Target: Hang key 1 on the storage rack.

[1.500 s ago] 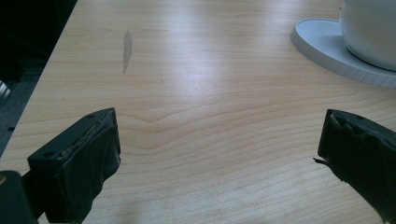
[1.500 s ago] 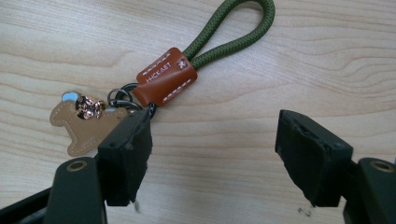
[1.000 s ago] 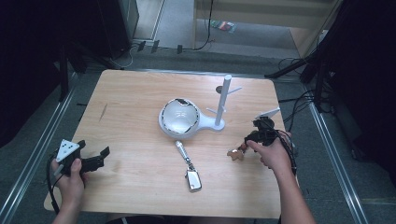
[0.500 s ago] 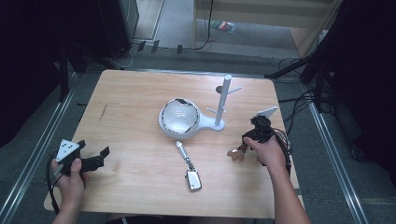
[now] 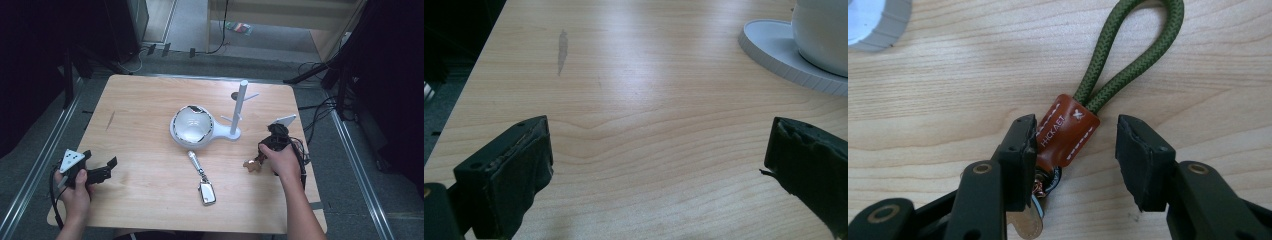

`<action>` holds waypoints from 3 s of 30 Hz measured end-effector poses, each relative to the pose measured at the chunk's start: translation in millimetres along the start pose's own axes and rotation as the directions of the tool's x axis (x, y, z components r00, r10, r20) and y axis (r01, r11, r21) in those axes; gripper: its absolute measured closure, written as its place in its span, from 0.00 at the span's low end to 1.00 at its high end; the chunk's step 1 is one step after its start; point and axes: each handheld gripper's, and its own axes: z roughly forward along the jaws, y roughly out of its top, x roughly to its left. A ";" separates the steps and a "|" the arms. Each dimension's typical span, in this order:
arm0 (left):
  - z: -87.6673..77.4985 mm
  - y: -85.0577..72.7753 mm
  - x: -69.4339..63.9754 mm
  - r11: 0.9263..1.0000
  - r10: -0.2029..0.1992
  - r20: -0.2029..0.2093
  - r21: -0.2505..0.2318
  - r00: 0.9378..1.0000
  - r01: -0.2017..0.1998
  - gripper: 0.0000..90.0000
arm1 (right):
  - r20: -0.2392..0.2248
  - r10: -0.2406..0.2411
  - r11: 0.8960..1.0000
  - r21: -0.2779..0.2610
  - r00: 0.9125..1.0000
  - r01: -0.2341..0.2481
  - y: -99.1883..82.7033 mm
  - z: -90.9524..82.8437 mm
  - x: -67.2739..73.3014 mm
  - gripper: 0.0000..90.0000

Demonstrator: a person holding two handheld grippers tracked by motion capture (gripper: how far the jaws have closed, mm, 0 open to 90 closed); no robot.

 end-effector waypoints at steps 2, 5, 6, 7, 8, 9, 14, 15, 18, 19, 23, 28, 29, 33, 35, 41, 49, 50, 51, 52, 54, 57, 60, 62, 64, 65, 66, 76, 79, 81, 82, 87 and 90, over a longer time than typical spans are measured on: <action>0.0 0.0 -0.1 1.000 -0.002 0.000 0.000 1.000 0.002 0.00 | -0.017 0.017 1.000 0.007 1.000 -0.017 0.3 1.5 -0.1 0.60; 0.0 0.0 0.0 1.000 -0.001 0.000 0.000 1.000 0.001 0.00 | -0.030 0.030 0.999 0.017 0.999 -0.030 1.0 2.5 0.2 0.62; 0.0 0.0 -0.1 1.000 -0.002 -0.001 0.000 1.000 0.002 0.00 | -0.032 0.033 0.999 0.017 0.999 -0.032 1.2 2.4 0.6 0.63; -0.1 0.0 0.1 1.000 -0.001 0.000 0.001 1.000 0.001 0.00 | -0.035 0.036 0.999 0.017 0.999 -0.036 1.3 2.6 0.9 0.64; -0.1 0.1 0.0 1.000 -0.002 0.000 0.002 1.000 0.002 0.00 | -0.037 0.038 0.999 0.017 0.999 -0.038 1.5 2.7 1.3 0.66; 0.0 0.1 0.0 1.000 -0.002 0.000 0.002 1.000 0.002 0.00 | -0.039 0.039 0.999 0.019 0.998 -0.038 1.7 2.8 1.7 0.67; 0.2 0.1 0.1 1.000 0.002 0.000 0.001 1.000 -0.002 0.00 | -0.043 0.041 0.999 0.026 0.998 -0.040 2.1 5.4 2.6 0.72; 0.2 0.1 0.1 1.000 0.001 0.000 0.001 1.000 -0.001 0.00 | -0.040 0.038 0.999 0.028 0.998 -0.036 2.1 6.6 2.6 0.73; -0.1 0.2 0.2 1.000 -0.001 0.002 0.004 1.000 0.001 0.00 | -0.053 0.041 0.999 0.020 0.998 -0.040 2.1 8.0 1.7 0.77; 0.1 0.1 0.4 1.000 0.001 0.003 0.002 1.000 -0.001 0.00 | -0.056 0.044 0.999 0.020 0.997 -0.043 2.1 8.0 1.4 0.78; 0.1 0.2 0.1 1.000 -0.002 0.002 0.005 1.000 0.002 0.00 | -0.071 0.024 1.000 0.013 0.997 -0.023 1.9 8.2 0.6 0.82; 0.5 0.3 1.6 1.000 -0.011 0.002 0.003 1.000 0.011 0.00 | -0.098 -0.001 1.000 -0.005 0.995 0.001 -0.3 8.4 -1.2 0.85; 0.6 0.3 1.8 1.000 -0.013 0.004 0.003 1.000 0.013 0.00 | -0.100 -0.006 1.000 -0.011 0.995 0.005 -0.8 8.4 -0.6 0.86; 0.5 0.4 1.9 1.000 -0.013 0.005 0.004 1.000 0.013 0.00 | -0.088 -0.035 0.999 -0.024 0.996 0.033 -1.7 7.1 1.9 0.89; 0.5 0.5 1.8 1.000 -0.010 0.002 0.007 1.000 0.010 0.00 | -0.082 -0.046 0.998 -0.035 0.996 0.043 -2.4 6.2 2.6 0.89; 0.2 0.1 2.1 1.000 -0.016 0.008 -0.003 1.000 0.016 0.00 | -0.114 -0.051 0.993 -0.107 0.992 0.039 -5.1 -2.1 -0.5 0.89; -0.2 0.2 5.1 0.999 -0.037 0.007 -0.003 0.999 0.037 0.00 | -0.127 -0.082 0.972 -0.230 0.988 0.051 -10.8 -16.7 1.0 0.89; 0.0 0.3 4.7 0.999 -0.032 0.006 -0.002 0.999 0.032 0.00 | -0.134 -0.090 0.969 -0.241 0.987 0.055 -11.0 -17.8 1.8 0.89; 0.1 0.3 4.3 1.000 -0.031 0.006 -0.001 0.999 0.031 0.00 | -0.137 -0.101 0.965 -0.255 0.985 0.064 -11.1 -18.4 2.0 0.89; 0.2 0.4 4.2 1.000 -0.031 0.006 0.000 1.000 0.031 0.00 | -0.131 -0.109 0.960 -0.272 0.985 0.070 -11.2 -19.7 2.4 0.89; 0.4 0.5 4.2 1.000 -0.031 0.006 0.001 1.000 0.031 0.00 | -0.132 -0.108 0.953 -0.296 0.985 0.065 -11.4 -22.0 3.2 0.89; 0.6 0.5 4.3 1.000 -0.030 0.006 0.001 1.000 0.030 0.00 | -0.131 -0.109 0.938 -0.342 0.985 0.058 -12.4 -26.8 4.9 0.89; 0.5 0.5 4.1 1.000 -0.029 0.006 0.000 1.000 0.029 0.00 | -0.130 -0.121 0.924 -0.378 0.984 0.064 -13.5 -30.5 6.0 0.89; 0.4 0.5 4.2 1.000 -0.029 0.006 0.000 1.000 0.029 0.00 | -0.132 -0.122 0.918 -0.391 0.984 0.061 -13.7 -32.5 6.6 0.89; 0.5 0.5 4.2 1.000 -0.030 0.006 0.000 1.000 0.030 0.00 | -0.131 -0.125 0.910 -0.411 0.983 0.061 -14.3 -34.9 7.3 0.89; 0.5 0.5 4.2 1.000 -0.030 0.006 0.000 1.000 0.030 0.00 | -0.128 -0.129 0.904 -0.422 0.983 0.064 -14.7 -36.0 7.5 0.89; 0.5 0.5 4.1 1.000 -0.030 0.006 0.000 1.000 0.030 0.00 | -0.128 -0.130 0.899 -0.433 0.983 0.063 -15.2 -37.4 7.9 0.89; 0.5 0.5 4.2 1.000 -0.029 0.006 0.000 1.000 0.029 0.00 | -0.125 -0.126 0.854 -0.518 0.984 0.043 -17.6 -48.1 11.1 0.89; 0.6 0.5 4.3 1.000 -0.030 0.006 0.001 1.000 0.030 0.00 | -0.125 -0.130 0.837 -0.546 0.984 0.042 -18.8 -50.4 12.2 0.89; 0.5 0.5 4.3 1.000 -0.030 0.006 0.001 1.000 0.030 0.00 | -0.123 -0.134 0.828 -0.560 0.983 0.042 -19.5 -51.7 13.2 0.89; 0.5 0.5 4.4 1.000 -0.030 0.007 0.002 1.000 0.030 0.00 | -0.121 -0.131 0.825 -0.563 0.984 0.041 -20.0 -52.2 13.9 0.89; 0.5 0.6 4.4 1.000 -0.030 0.006 0.001 1.000 0.030 0.00 | -0.104 -0.147 0.795 -0.604 0.984 0.055 -21.7 -54.3 17.4 0.89; 0.5 0.6 4.5 1.000 -0.030 0.007 0.002 1.000 0.030 0.00 | -0.092 -0.156 0.777 -0.627 0.983 0.065 -22.9 -55.4 19.5 0.89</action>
